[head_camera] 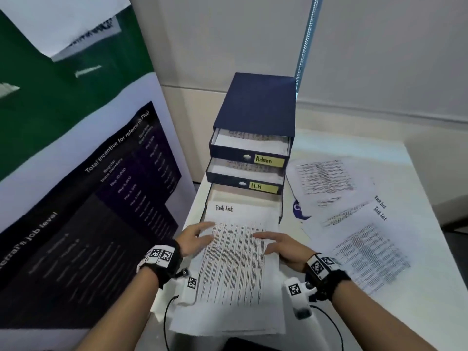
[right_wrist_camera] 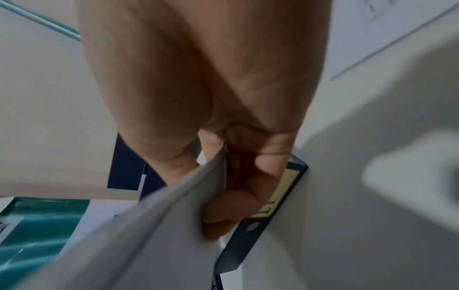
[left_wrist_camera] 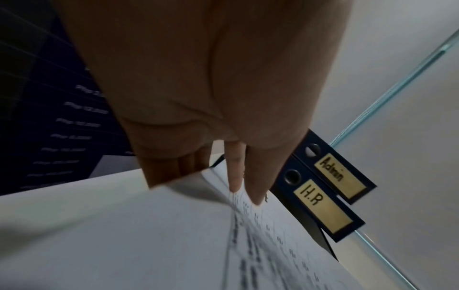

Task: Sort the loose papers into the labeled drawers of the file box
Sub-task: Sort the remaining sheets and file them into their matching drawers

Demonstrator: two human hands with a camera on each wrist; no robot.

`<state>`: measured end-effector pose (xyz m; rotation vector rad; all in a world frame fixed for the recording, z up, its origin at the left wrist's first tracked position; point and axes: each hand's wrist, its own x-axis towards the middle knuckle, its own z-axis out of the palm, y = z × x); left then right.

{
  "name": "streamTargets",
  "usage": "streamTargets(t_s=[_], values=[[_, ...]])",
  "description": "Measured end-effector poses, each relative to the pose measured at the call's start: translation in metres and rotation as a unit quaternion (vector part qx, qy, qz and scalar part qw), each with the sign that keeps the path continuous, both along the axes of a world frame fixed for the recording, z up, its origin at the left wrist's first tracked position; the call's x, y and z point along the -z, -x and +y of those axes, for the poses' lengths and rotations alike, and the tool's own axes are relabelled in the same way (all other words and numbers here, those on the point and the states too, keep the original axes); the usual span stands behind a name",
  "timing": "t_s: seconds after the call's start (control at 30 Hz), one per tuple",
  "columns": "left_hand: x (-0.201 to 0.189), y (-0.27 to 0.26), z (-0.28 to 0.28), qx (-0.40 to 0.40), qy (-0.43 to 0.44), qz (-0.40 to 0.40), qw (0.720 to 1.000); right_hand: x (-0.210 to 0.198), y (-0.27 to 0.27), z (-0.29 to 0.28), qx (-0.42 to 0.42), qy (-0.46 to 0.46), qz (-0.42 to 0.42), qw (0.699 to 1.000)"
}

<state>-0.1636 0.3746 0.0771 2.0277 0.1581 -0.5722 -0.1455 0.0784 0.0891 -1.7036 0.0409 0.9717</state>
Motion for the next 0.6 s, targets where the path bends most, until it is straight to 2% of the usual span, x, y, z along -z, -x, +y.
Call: streamTargets(t_s=[0.13,0.27,0.33,0.53,0.6], values=[[0.014,0.010,0.019,-0.053,0.056,0.050,0.996,0.005,-0.002,0.009,0.040,-0.019,0.034,0.998],[-0.002,0.003,0.023,-0.100,0.176,0.048,0.978,-0.006,-0.020,0.010,0.122,-0.050,0.042,0.990],[-0.016,-0.003,0.019,-0.108,0.205,0.051,0.971,-0.016,-0.031,0.009,0.146,-0.062,0.039,0.987],[-0.034,-0.021,0.011,-0.075,0.157,0.024,0.985,-0.025,-0.061,0.013,0.221,-0.031,0.002,0.975],[-0.029,-0.033,0.009,-0.107,0.118,-0.010,0.987,-0.023,-0.065,0.011,0.197,-0.019,-0.006,0.980]])
